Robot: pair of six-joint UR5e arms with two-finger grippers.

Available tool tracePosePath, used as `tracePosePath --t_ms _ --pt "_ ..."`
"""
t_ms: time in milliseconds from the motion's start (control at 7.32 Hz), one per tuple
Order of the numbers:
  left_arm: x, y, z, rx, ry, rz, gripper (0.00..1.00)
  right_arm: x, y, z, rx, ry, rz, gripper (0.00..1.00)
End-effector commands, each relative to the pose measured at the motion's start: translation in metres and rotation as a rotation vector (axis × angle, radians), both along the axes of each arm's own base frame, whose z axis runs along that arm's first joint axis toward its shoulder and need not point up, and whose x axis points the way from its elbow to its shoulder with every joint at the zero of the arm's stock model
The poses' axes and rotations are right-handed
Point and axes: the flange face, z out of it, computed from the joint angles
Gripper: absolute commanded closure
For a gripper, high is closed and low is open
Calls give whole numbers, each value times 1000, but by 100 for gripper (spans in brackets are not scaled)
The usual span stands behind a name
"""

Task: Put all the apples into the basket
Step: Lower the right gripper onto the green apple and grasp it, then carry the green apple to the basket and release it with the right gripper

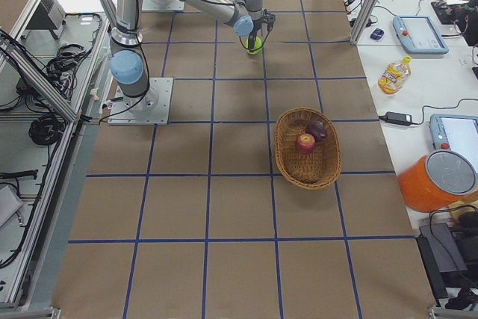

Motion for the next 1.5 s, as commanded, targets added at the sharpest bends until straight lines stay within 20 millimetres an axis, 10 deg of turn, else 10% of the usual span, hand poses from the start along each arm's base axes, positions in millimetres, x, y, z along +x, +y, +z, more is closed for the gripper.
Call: tracePosePath --t_ms 0,137,410,820,1093,1366 --pt "0 16 17 -10 -7 0 0 0 0 -2 -7 -4 11 70" --pt "0 12 4 13 -4 14 0 -2 -4 4 -19 -7 14 89" --pt "7 11 3 20 -11 15 0 -29 -42 56 -101 -11 47 95" --pt "20 20 11 61 -82 25 0 -246 -106 126 -49 37 244 95" --pt "18 21 10 61 -67 22 0 -393 -107 131 -65 68 377 100" --pt "19 18 9 61 -65 25 0 -489 -140 146 -122 105 374 100"
